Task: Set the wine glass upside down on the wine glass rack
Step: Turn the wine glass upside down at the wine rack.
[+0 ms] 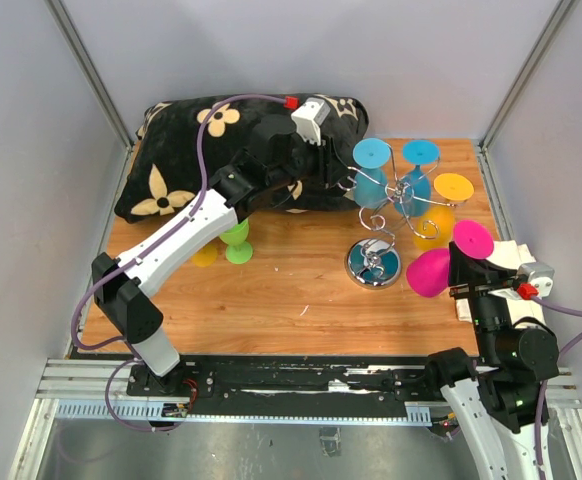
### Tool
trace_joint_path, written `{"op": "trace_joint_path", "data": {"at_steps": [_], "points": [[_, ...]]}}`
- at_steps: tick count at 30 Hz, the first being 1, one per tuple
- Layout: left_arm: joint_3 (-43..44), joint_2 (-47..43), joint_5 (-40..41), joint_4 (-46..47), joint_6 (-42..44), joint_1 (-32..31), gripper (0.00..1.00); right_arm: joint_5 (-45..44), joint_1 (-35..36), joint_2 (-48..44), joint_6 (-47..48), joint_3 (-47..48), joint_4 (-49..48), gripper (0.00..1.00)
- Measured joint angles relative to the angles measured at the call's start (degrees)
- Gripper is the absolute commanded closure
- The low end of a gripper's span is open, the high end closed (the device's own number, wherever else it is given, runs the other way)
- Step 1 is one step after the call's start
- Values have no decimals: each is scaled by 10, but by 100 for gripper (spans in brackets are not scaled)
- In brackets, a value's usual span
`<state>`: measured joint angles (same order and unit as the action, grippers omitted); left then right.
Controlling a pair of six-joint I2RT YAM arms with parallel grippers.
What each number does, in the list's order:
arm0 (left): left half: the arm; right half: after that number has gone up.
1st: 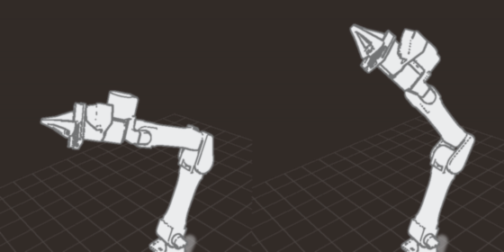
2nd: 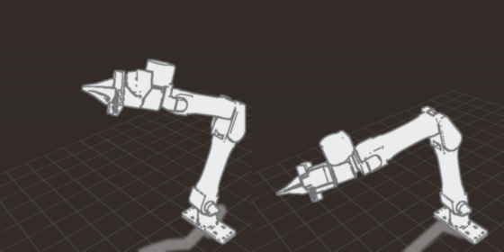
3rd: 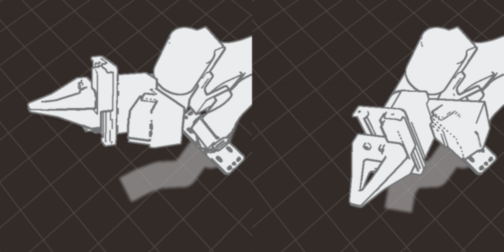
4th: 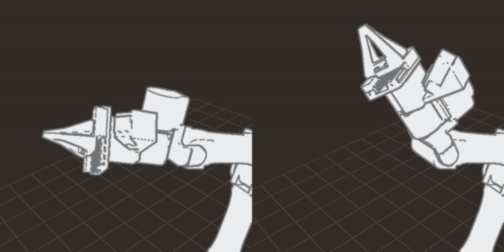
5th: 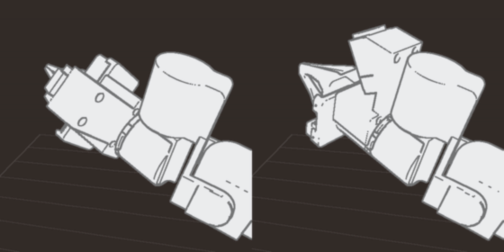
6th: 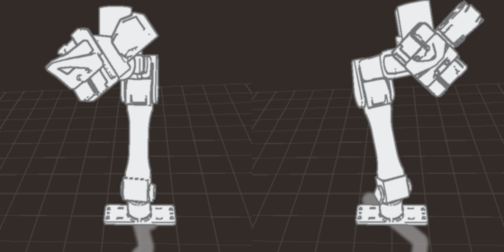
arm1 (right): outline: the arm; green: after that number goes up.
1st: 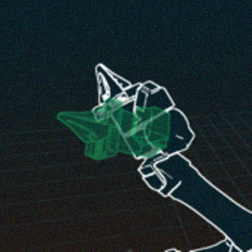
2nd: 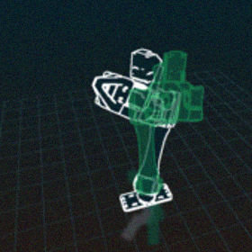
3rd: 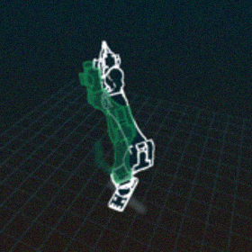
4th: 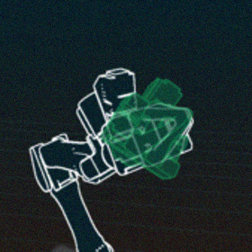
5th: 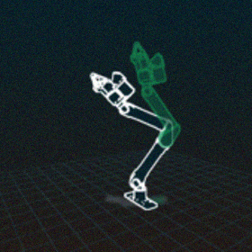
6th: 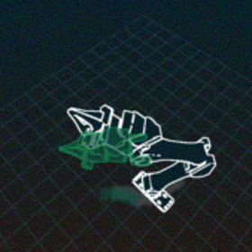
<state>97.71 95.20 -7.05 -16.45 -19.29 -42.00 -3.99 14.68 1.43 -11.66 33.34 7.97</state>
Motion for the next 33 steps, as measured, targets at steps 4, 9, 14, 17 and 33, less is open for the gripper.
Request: {"op": "trace_joint_path", "data": {"at_steps": [4, 9, 14, 17, 33], "points": [[0, 0, 0, -2, 2, -4, 78, 5, 0, 0, 2, -1, -2, 99], [1, 0, -2, -2, 7, -6, 96, 32, 0, 7, 19, -2, -6, 99], [1, 0, -2, -1, 5, -6, 99, 80, 0, 16, 40, -2, -23, 99], [1, 0, -2, -1, 4, -6, 100, 110, 0, 34, 47, -2, -34, 99], [-8, -1, 0, 11, 6, -6, 100, 84, 0, 49, 57, -2, -21, 99]]}}
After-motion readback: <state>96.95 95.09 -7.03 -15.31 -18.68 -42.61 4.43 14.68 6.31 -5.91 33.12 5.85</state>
